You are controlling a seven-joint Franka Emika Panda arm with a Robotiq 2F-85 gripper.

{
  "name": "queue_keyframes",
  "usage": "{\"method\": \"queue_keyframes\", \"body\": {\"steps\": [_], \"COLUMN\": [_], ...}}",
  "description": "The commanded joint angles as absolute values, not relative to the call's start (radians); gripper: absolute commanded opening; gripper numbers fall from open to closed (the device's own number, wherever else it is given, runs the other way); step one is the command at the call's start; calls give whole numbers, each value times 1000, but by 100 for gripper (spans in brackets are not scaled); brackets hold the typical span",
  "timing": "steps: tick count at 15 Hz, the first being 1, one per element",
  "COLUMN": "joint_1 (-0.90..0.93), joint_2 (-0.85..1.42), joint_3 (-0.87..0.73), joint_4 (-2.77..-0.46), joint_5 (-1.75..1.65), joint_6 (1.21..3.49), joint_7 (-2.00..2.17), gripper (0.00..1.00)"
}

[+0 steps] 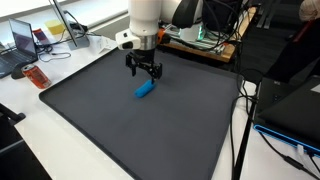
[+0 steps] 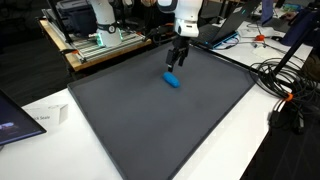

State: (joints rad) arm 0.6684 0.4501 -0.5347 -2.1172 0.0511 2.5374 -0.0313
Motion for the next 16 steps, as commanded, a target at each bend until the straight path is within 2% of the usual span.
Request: {"method": "queue_keyframes", "body": {"steps": [1, 6, 10, 16], "joint_1": [414, 170, 80, 44], "joint_2": [428, 453, 477, 507], "joint_3": [-291, -72, 2, 33], "joint_4": [-2070, -2064, -2066, -2066], "joint_5": [-66, -60, -65, -72], "joint_6": [2486, 2498, 2512, 2523], "joint_7": [-60, -164, -250, -270], "gripper": [100, 100, 100, 100]}}
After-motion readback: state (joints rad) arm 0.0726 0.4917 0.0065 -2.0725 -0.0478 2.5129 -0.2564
